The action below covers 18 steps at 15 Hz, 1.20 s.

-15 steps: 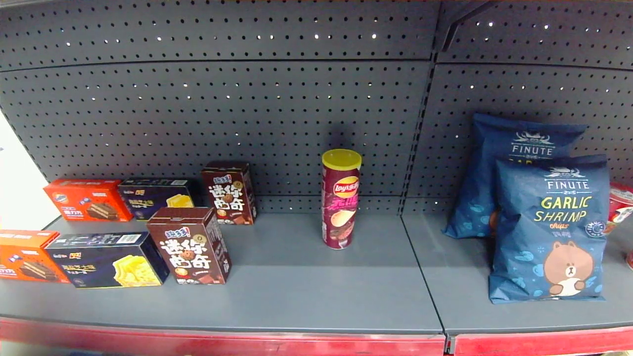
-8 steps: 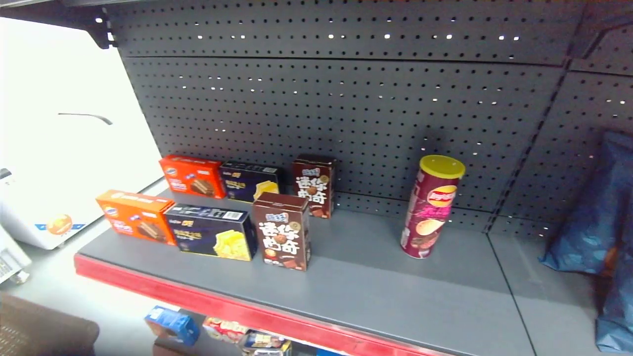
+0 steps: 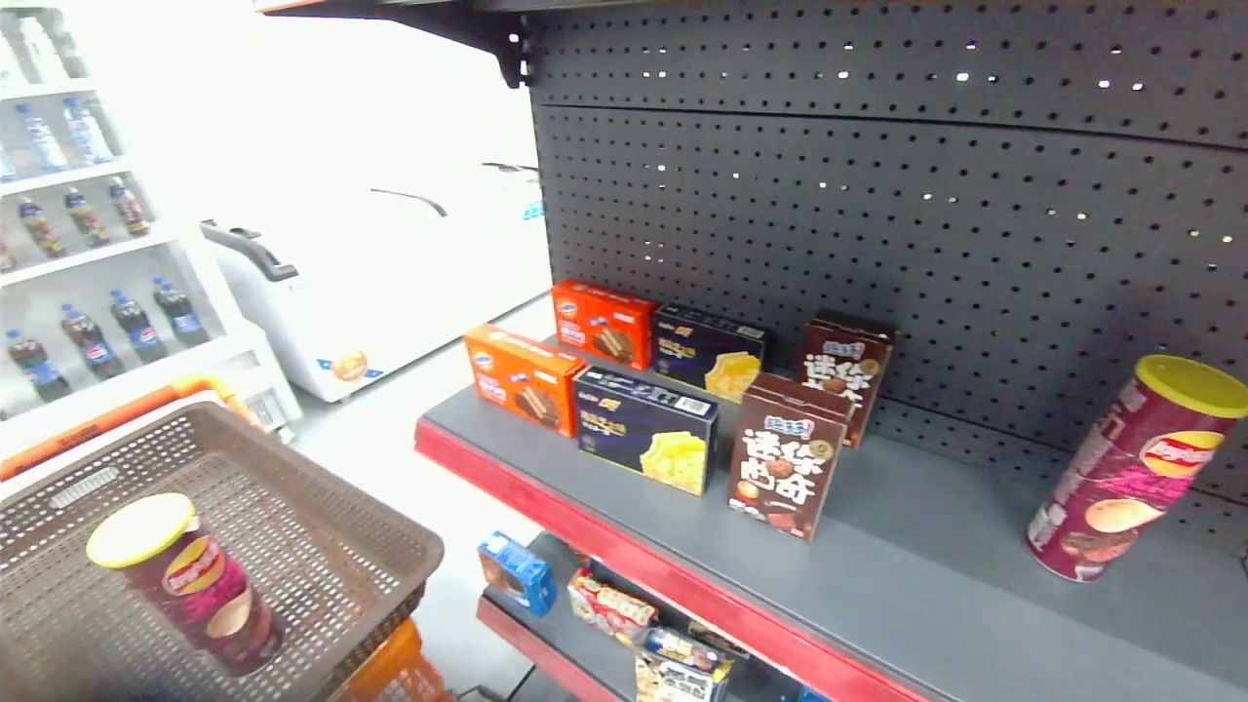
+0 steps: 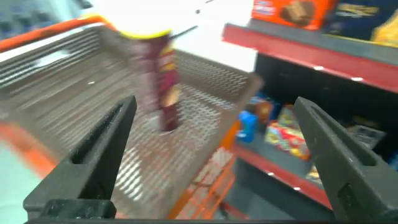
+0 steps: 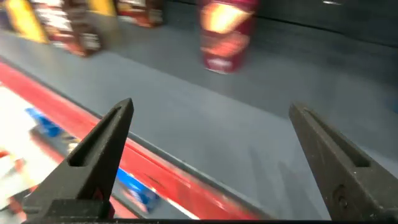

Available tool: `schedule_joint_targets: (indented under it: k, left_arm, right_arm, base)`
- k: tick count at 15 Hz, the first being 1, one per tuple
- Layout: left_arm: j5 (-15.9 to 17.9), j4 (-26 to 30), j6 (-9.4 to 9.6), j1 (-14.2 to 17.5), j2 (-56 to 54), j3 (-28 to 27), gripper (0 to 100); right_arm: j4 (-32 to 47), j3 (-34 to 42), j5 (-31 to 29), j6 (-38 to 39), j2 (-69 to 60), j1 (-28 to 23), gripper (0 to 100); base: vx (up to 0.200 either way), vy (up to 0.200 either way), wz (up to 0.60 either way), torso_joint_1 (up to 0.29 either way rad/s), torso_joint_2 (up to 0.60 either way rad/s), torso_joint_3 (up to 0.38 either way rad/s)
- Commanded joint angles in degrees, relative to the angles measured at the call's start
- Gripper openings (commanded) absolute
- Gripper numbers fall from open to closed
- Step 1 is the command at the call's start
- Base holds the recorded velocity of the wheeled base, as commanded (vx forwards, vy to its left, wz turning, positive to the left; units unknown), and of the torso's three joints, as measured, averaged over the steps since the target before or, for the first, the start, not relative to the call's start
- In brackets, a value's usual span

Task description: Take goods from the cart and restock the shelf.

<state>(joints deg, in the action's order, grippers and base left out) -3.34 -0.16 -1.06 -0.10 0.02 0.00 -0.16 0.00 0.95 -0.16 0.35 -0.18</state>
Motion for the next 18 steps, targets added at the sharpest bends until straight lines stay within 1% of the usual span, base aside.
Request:
schedule_joint_targets:
  k: [1, 6, 9, 10, 11, 12, 13, 14, 15, 16, 17, 18]
  left_arm:
    - [-0.09, -0.02, -0.08, 0.01, -0.02, 0.0, 100]
    - [-0.09, -0.02, -0.17, 0.01, -0.02, 0.0, 100]
    - [-0.35, -0.02, -0.08, 0.1, -0.02, 0.0, 100]
    - [-0.26, -0.11, 0.45, 0.1, -0.02, 0.0, 100]
    - [0.0, -1.6, 3.08, 0.1, -0.02, -1.41, 100]
    - [0.18, -1.25, 5.19, 0.01, 0.06, -4.13, 100]
    - [0.18, 1.83, 8.0, -0.52, 2.61, -10.99, 100]
    - [0.26, 5.52, 8.36, -0.52, 5.69, -17.49, 100]
    - [-0.18, 10.18, 8.53, 0.19, 8.76, -24.87, 100]
    - [-0.26, 16.07, 9.06, 2.29, 13.33, -32.17, 100]
    - [0.09, 17.91, 9.32, 3.79, 15.88, -35.42, 100]
    - [0.35, 17.82, 9.41, 3.7, 17.99, -36.83, 100]
  right_arm:
    - [-0.02, 0.0, 0.02, -0.02, 0.09, 0.01, 100]
    - [-0.02, 0.0, -0.07, 0.07, 0.09, 0.09, 100]
    - [-0.11, 0.0, -0.07, 0.07, 0.09, 0.01, 100]
    - [-0.02, 0.0, -0.07, 0.07, 0.09, 0.01, 100]
    - [-0.11, 0.0, -0.07, 0.07, 0.09, 0.01, 100]
    - [-0.11, 0.0, -0.07, 0.07, 0.09, 0.01, 100]
    - [-0.02, 0.0, -0.07, 0.07, 0.09, 0.01, 100]
    - [-0.02, 0.0, 0.02, 0.07, 0.09, 0.01, 100]
    - [-0.02, 0.0, -0.07, 0.07, 0.09, 0.01, 100]
    - [-0.02, 0.0, -0.07, 0.07, 0.09, 0.01, 100]
    - [-0.02, 0.0, -0.07, 0.07, 0.09, 0.01, 100]
    - [-0.11, 0.0, 0.02, 0.07, 0.09, 0.01, 100]
  base:
    - [0.0, 0.0, 0.6, -0.002, 0.01, 0.002]
    - [0.0, 0.0, 0.6, 0.002, 0.0, 0.003]
    - [0.0, 0.0, 0.0, 0.0, 0.0, 0.0]
    - [0.0, 0.0, 0.0, 0.0, 0.0, 0.0]
    - [0.0, 0.0, 0.0, 0.0, 0.0, 0.0]
    - [0.0, 0.0, 0.0, 0.0, 0.0, 0.0]
    - [0.0, 0.0, 0.0, 0.0, 0.0, 0.0]
    - [0.0, 0.0, 0.0, 0.0, 0.0, 0.0]
    - [0.0, 0.0, 0.0, 0.0, 0.0, 0.0]
    - [0.0, 0.0, 0.0, 0.0, 0.0, 0.0]
    - [0.0, 0.0, 0.0, 0.0, 0.0, 0.0]
    - [0.0, 0.0, 0.0, 0.0, 0.0, 0.0]
